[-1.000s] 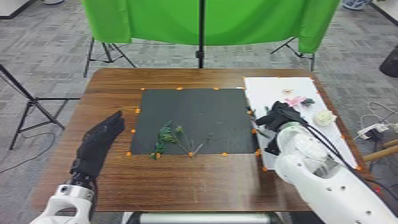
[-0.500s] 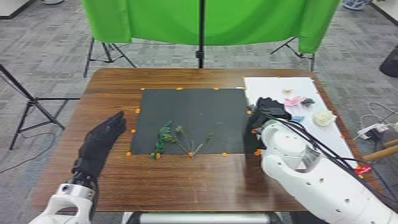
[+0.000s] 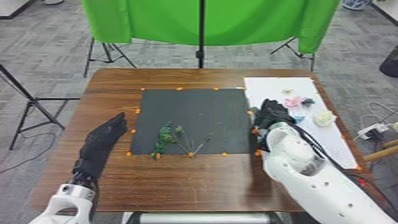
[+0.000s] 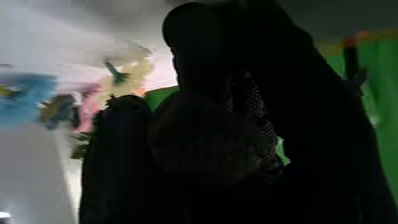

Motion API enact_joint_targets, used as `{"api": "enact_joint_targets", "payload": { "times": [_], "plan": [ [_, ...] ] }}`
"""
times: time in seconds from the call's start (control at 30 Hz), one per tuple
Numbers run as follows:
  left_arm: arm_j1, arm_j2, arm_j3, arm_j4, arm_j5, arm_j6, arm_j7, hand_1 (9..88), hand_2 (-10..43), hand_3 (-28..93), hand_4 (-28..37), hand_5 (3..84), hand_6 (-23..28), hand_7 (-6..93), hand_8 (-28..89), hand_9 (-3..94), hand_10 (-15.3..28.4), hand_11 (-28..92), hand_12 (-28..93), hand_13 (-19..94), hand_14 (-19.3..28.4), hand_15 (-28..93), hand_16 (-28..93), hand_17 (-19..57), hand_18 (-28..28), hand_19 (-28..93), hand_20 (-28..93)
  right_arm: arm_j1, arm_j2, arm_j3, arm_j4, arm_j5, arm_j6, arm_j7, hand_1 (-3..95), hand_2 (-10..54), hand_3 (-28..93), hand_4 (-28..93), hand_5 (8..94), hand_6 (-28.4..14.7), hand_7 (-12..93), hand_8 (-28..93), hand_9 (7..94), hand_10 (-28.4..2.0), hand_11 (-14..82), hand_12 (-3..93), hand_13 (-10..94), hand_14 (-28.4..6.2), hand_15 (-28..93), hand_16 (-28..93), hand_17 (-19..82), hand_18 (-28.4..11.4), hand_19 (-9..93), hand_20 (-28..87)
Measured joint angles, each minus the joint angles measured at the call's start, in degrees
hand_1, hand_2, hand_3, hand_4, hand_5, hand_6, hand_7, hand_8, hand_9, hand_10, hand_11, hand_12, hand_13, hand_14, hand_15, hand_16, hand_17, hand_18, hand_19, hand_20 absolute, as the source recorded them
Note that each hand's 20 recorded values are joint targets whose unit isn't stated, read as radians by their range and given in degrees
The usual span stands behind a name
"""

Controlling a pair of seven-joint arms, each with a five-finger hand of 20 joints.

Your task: Arrange flowers

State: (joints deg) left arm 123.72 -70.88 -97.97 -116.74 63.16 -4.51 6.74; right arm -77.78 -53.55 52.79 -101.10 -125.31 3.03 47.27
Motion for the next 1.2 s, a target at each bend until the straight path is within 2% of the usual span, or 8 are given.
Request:
{"api": "enact_joint_targets", "payload": {
  "times": [0.3,0.47,0.77,1.03,1.2],
  "plan": [
    [-0.06,0.00,0.11,0.00,0.00,-0.39,-0.03,23.1,-5.4,66,-22.1,37.5,4.8,2.4,-4,33.5,11.2,4,12,24,15.4,5,5,-1.7,13.2,0,16,-5.79,0.74,6.77,-9.16,6.03,8.78,-2.11,60.0,-9.5,52,5,82.8,-4.2,26,27,91.3,-14.0,42.0,26.1,94,-1.1,66,23,78,-4.3,93,45],
    [-0.10,0.00,0.18,0.02,0.00,-0.50,-0.11,23.0,-5.4,66,-21.9,37.5,4.8,2.4,-4,33.6,11.2,4,12,24,15.5,5,5,-1.7,13.2,0,16,-5.96,0.29,6.82,-12.82,8.50,9.18,-4.62,59.6,-9.5,53,4,82.7,-4.1,27,26,91.4,-14.0,42.0,25.9,94,-1.0,66,23,78,-4.3,93,46],
    [-0.09,-0.19,0.30,0.03,0.04,-1.24,-0.34,23.0,-5.6,66,-21.8,37.3,4.8,2.3,-4,33.3,11.0,4,12,24,15.4,5,5,-1.8,13.2,0,16,-8.15,-1.99,4.44,-12.98,8.40,7.33,-5.67,59.7,-9.5,52,3,82.4,-4.0,27,26,90.7,-13.8,42.3,26.0,94,-1.0,66,23,78,-4.2,93,46],
    [-0.20,-0.26,0.44,0.14,0.06,-2.36,-0.46,22.8,-5.7,66,-21.8,37.1,4.9,2.0,-4,32.9,11.0,4,12,24,15.4,5,5,-1.9,13.2,0,16,-8.09,-3.69,0.47,-10.48,7.90,7.28,-6.76,58.9,-9.5,52,3,82.0,-4.0,28,25,90.2,-13.4,42.4,26.0,94,-1.1,65,24,77,-4.0,93,46],
    [-0.45,-0.26,0.56,0.20,0.11,-2.62,-0.61,22.7,-5.8,66,-21.7,36.9,4.9,1.9,-4,32.8,11.0,4,12,24,15.5,5,5,-2.0,13.2,0,16,-7.94,-4.08,0.27,-9.88,7.06,7.29,-7.33,58.6,-9.5,41,6,81.2,-4.2,27,25,89.1,-13.2,42.3,26.3,94,-1.2,63,26,76,-3.7,93,44]
  ]
}}
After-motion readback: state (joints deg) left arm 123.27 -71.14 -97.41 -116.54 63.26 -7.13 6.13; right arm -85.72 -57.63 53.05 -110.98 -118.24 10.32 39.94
